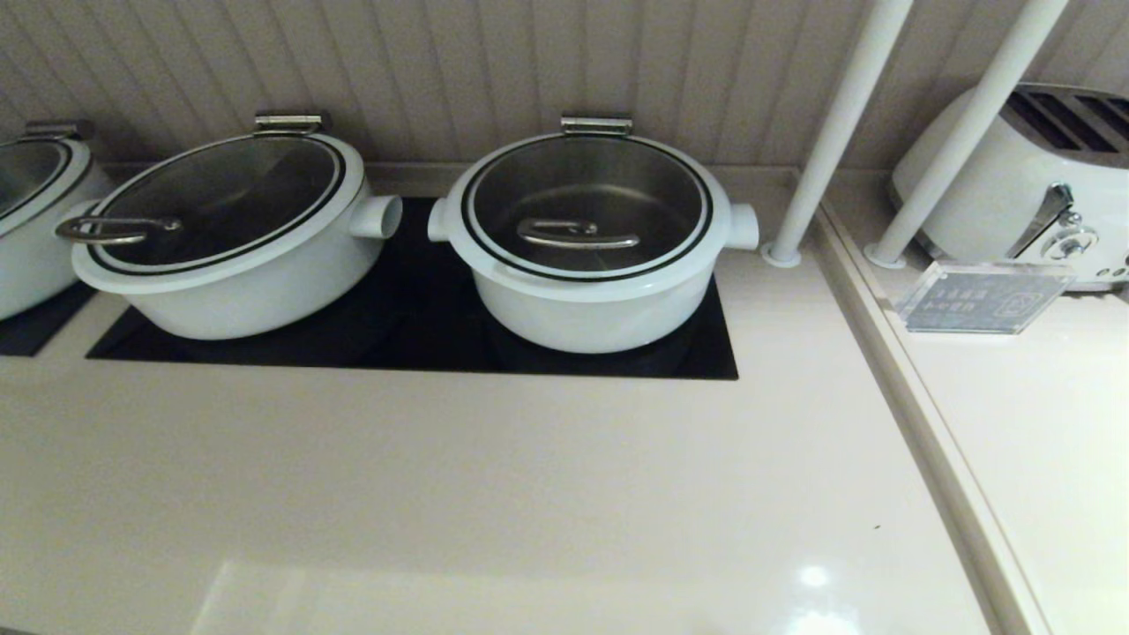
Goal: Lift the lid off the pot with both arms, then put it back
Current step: Open the food pot lid a small opening with the right arm
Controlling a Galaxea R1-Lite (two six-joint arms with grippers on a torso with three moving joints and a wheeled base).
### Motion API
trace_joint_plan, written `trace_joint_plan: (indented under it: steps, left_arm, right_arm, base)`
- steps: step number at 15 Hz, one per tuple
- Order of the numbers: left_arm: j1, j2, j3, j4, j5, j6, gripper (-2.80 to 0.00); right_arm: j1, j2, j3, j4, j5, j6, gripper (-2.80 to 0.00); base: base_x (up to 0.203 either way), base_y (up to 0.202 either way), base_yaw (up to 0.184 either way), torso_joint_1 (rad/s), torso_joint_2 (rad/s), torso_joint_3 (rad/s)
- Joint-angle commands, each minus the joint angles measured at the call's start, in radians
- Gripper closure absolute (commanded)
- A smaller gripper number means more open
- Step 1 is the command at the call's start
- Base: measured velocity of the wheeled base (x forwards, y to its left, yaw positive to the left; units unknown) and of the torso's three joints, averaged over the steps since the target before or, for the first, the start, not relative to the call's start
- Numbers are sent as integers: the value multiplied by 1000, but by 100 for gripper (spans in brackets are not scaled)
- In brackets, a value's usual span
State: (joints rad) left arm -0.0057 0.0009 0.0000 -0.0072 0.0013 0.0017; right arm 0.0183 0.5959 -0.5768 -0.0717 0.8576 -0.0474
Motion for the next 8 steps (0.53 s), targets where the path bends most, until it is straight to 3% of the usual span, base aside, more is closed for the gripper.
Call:
trace_joint_plan:
  steps: [1,4,8]
  left_arm:
    - [0,1,0,0,0,0,0]
    - [0,1,0,0,0,0,0]
    - [0,1,0,0,0,0,0]
  right_arm:
    - [1,118,-6,-6,41,-3,0]
    - [2,258,-32,-35,48,-16,0]
    - [4,486,-66,-274,46,-21,0]
  base:
    - [0,0,0,0,0,0]
    - [0,0,0,0,0,0]
    - [0,0,0,0,0,0]
